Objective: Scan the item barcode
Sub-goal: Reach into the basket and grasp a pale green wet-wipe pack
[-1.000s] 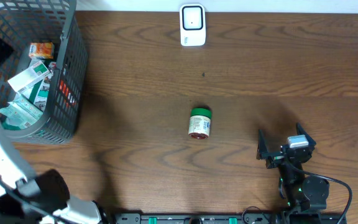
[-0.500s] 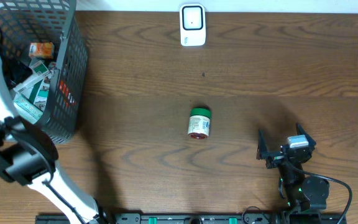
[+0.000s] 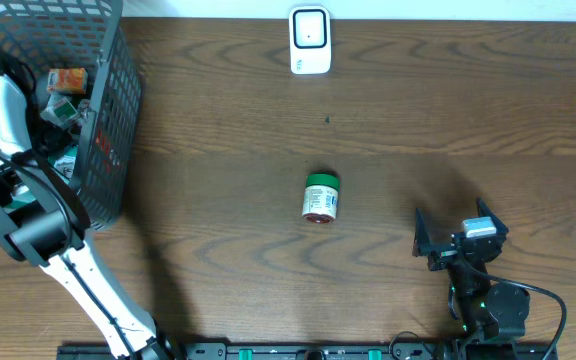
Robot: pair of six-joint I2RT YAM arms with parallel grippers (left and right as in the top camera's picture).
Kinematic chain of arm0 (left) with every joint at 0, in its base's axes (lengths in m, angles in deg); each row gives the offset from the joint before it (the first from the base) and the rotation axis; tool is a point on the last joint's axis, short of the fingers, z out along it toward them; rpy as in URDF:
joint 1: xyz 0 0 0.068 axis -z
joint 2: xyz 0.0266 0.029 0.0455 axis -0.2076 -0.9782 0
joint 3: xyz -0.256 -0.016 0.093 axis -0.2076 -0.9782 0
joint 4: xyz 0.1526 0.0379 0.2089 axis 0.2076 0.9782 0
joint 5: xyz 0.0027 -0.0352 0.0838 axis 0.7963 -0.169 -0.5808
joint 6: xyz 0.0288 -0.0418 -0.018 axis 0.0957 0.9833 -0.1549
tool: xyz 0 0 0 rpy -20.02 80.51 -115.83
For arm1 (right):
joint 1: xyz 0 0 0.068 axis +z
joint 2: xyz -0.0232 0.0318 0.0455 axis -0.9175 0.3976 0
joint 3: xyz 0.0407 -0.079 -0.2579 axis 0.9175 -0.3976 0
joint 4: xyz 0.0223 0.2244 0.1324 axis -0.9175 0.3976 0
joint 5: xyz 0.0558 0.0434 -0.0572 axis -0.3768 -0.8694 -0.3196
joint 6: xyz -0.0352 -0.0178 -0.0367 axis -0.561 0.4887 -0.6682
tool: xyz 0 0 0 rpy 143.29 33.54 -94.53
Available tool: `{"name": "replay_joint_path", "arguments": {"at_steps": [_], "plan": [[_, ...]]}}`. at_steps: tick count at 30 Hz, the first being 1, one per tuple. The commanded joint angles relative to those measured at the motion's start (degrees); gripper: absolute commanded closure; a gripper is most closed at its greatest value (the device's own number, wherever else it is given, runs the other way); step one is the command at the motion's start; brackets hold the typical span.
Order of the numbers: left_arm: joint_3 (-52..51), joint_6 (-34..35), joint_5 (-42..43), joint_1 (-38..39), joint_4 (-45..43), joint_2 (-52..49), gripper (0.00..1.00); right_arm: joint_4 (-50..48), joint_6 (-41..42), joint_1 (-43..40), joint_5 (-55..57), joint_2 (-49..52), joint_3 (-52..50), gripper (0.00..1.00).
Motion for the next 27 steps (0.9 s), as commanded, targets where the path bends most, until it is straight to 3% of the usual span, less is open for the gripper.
{"name": "replay_joint_path", "arguments": {"at_steps": [1,3,5,8,11,16,22,27], "plan": [[-3.8,1.6,-1.2,-0.5,-2.4,-1.2,0.02,0.2,0.2,0.2,0.2,-0.2,0.0,0.01],[-5.5,1.6,-1.2,-0.5,-3.8,-1.2,0.04,0.2,0.2,0.2,0.1,-0.2,0.0,0.01],[-6.7,1.5,-1.2,-0.5,-4.8,-1.2,0.22,0.2,0.2,0.2,0.2,-0.2,0.0,0.01],[-6.8,1.5,-0.5,-0.5,-4.8,-1.0,0.74,0.2,0.2,0.2,0.1,-0.2,0.0,0.01],[-6.7,1.5,2.3,-0.5,-4.8,0.3,0.93,0.2,0.2,0.2,0.2,-0.2,0.0,0.01],[-6.5,1.5,5.8,-0.5,-4.8,5.4,0.93,0.2,0.2,0.2,0.2,-0.2,0.0,0.01],[-5.4,1.6,12.4,-0.4,-6.4,21.5,0.93,0.2,0.2,0.2,0.2,-0.2,0.0,0.01],[-5.4,2.7,12.7,0.4,-8.0,37.0,0.93,0.2,0.2,0.2,0.2,-0.2,0.0,0.01]]}}
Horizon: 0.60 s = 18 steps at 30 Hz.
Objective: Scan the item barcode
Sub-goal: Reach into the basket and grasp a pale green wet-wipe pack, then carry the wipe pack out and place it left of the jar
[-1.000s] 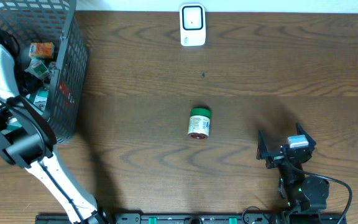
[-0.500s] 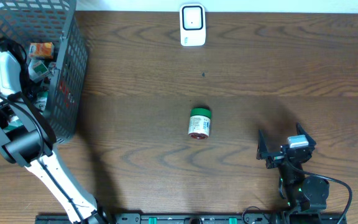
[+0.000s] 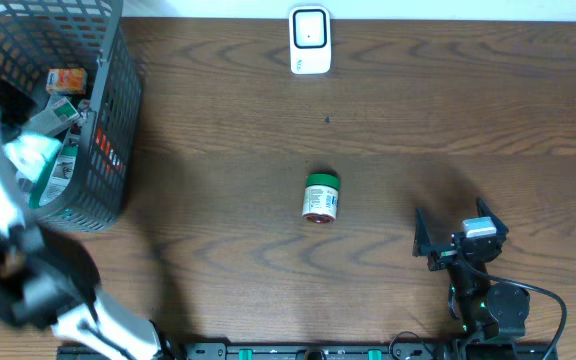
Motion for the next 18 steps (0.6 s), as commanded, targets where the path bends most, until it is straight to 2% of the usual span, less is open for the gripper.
{"name": "replay_joint_path", "arguments": {"at_steps": [1,4,8,12,15,18], "plan": [[1.0,1.7,1.5,0.9,0.1,13.1,0.92,0.2,0.2,0.2,0.2,-0.2,0.0,0.01],[1.0,2.5,1.7,2.6,0.3,21.0,0.93,0.2,0.2,0.2,0.2,-0.2,0.0,0.01],[1.0,2.5,6.3,7.5,2.0,29.9,0.92,0.2,0.2,0.2,0.2,-0.2,0.0,0.01],[0.0,2.7,8.7,19.5,8.2,35.6,0.92,0.2,0.2,0.2,0.2,-0.2,0.0,0.01],[-2.7,2.7,8.7,28.6,12.0,35.8,0.92,0.2,0.2,0.2,0.1,-0.2,0.0,0.01],[-9.0,3.3,8.4,36.3,12.3,35.0,0.92,0.2,0.2,0.2,0.2,-0.2,0.0,0.01]]}}
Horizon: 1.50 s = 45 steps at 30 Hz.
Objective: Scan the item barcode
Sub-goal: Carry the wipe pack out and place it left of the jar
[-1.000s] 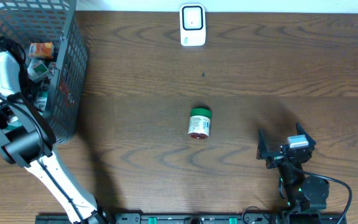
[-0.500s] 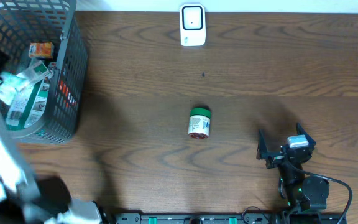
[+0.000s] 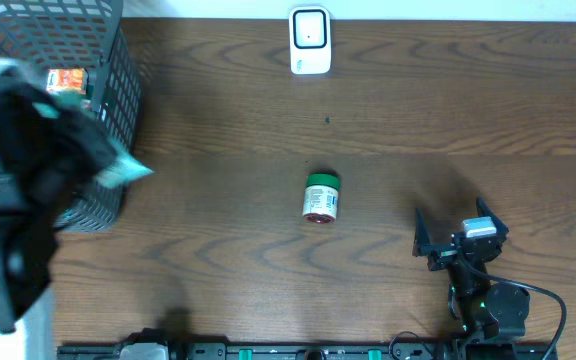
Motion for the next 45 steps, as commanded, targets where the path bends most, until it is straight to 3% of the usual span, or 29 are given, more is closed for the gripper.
{"name": "replay_joint_path", "arguments": {"at_steps": [1,11,22,23,24,25,26,32,37,38,41,43,45], "plan": [[-9.2,1.7,0.4,9.3,-0.3,-2.7,0.92,0.2,0.2,0.2,0.2,-0.2,-0.1,0.01],[-34.3,5.6,0.4,24.0,-17.4,-14.1,0.92,0.2,0.2,0.2,0.1,-0.2,-0.1,0.01],[-36.0,7.7,0.4,30.8,-30.9,-34.4,0.92,0.2,0.2,0.2,0.1,-0.2,-0.1,0.01],[-36.0,7.7,0.4,31.1,-30.9,-34.9,0.9,0.2,0.2,0.2,0.2,-0.2,-0.1,0.01],[-36.0,7.6,0.4,31.4,-30.9,-35.2,0.78,0.2,0.2,0.2,0.1,-0.2,-0.1,0.01],[-36.0,7.6,0.4,31.6,-30.9,-35.3,0.51,0.2,0.2,0.2,0.2,-0.2,-0.1,0.01],[-35.8,7.6,0.4,31.6,-30.9,-35.1,0.39,0.2,0.2,0.2,0.2,-0.2,-0.1,0.01],[-31.7,4.9,0.4,30.4,-27.6,-31.4,0.33,0.2,0.2,0.2,0.2,-0.2,-0.1,0.01],[-31.5,4.8,0.4,30.1,-27.6,-27.7,0.36,0.2,0.2,0.2,0.2,-0.2,-0.1,0.01],[-31.5,4.8,0.4,30.2,-27.6,-27.8,0.42,0.2,0.2,0.2,0.2,-0.2,-0.1,0.01],[-32.3,4.8,0.4,30.2,-27.9,-28.9,0.76,0.2,0.2,0.2,0.2,-0.2,-0.1,0.01],[-33.3,4.9,0.4,30.2,-28.6,-29.8,0.86,0.2,0.2,0.2,0.1,-0.2,-0.1,0.01],[-34.5,4.9,0.4,30.3,-30.1,-30.9,0.87,0.2,0.2,0.2,0.2,-0.2,-0.1,0.01]]}}
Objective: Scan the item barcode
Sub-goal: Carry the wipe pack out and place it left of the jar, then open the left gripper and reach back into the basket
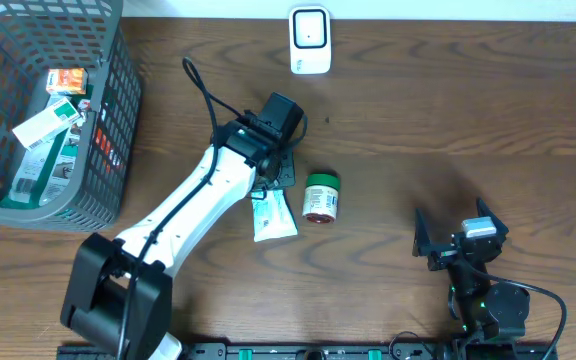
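Note:
A white and green packet [271, 216] lies on the table just left of a green-lidded jar [320, 197]. My left gripper [268, 188] is over the packet's upper end and looks shut on it; the dark fingers are hard to make out. The white barcode scanner [309, 40] stands at the back edge, well beyond both items. At the front right my right gripper [454, 228] rests open and holds nothing.
A grey wire basket [108, 150] at the left holds several more packages, among them an orange box [66, 80]. The left arm [183, 215] stretches diagonally from the front left to the middle of the table.
The left arm was raised close to the camera beside the basket with the white and green packet. Now it reaches to the table's middle, with the packet down beside the jar.
My left arm first reached down into the basket. Then it was lifted over the basket with a white and green packet, then held it near the basket's right side. Now the packet is at the table's middle, left of the jar. The right arm stayed still.

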Robot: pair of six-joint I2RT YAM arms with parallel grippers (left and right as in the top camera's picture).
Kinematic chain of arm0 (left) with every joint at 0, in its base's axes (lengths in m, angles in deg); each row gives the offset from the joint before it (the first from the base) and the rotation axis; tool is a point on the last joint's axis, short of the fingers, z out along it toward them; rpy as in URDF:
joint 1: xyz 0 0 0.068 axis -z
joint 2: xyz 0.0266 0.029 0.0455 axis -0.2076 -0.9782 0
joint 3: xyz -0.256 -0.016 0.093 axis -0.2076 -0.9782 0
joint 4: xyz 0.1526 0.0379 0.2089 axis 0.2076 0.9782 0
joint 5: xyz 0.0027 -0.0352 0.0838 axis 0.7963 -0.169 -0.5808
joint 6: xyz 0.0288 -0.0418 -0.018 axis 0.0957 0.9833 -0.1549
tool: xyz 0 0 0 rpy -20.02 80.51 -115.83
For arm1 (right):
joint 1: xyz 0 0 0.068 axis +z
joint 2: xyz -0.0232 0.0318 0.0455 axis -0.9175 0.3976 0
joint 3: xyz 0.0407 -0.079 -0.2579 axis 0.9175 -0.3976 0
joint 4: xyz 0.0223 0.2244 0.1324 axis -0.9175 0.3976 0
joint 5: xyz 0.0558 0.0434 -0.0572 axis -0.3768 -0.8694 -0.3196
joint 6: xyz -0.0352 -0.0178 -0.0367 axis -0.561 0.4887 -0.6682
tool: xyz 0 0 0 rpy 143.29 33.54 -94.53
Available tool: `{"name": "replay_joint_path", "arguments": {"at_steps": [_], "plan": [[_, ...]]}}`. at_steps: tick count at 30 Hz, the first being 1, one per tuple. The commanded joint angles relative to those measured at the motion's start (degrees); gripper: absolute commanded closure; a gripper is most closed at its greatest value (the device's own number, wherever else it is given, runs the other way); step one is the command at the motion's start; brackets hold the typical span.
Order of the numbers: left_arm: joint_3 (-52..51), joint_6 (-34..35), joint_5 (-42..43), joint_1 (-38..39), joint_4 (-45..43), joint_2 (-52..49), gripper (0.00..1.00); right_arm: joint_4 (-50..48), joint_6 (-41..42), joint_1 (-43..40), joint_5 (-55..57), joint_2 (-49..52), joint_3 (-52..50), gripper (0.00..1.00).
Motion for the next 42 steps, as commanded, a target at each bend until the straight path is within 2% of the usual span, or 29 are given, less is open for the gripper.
{"name": "replay_joint_path", "arguments": {"at_steps": [1,12,18,19,20,25,28,34,40,42], "plan": [[-2.5,-0.5,-0.6,-0.1,-1.8,-3.0,0.87,0.2,0.2,0.2,0.2,-0.2,0.0,0.01],[-4.4,-0.6,-0.5,1.4,-5.9,-11.0,0.85,0.2,0.2,0.2,0.1,-0.2,0.0,0.01],[-2.8,-3.3,-0.5,1.4,-5.7,-7.8,0.85,0.2,0.2,0.2,0.2,-0.2,0.0,0.01],[-2.6,-3.7,-0.5,1.4,-5.7,-6.6,0.83,0.2,0.2,0.2,0.1,-0.2,0.0,0.01],[-2.4,-4.4,-0.5,1.4,-6.0,-5.0,0.76,0.2,0.2,0.2,0.1,-0.2,0.0,0.01],[-2.3,-7.6,-0.5,1.4,-6.1,1.8,0.58,0.2,0.2,0.2,0.2,-0.2,0.0,0.01],[-2.3,-8.3,-0.5,1.1,-5.9,7.0,0.57,0.2,0.2,0.2,0.1,-0.2,0.0,0.01],[4.7,-8.4,-0.5,-3.7,3.0,15.5,0.56,0.2,0.2,0.2,0.2,-0.2,0.0,0.01],[24.5,-11.2,-0.7,-14.3,21.2,15.7,0.5,0.2,0.2,0.2,0.2,-0.2,0.0,0.01],[27.5,-12.0,-0.7,-17.4,22.5,15.7,0.5,0.2,0.2,0.2,0.1,-0.2,0.0,0.01]]}}
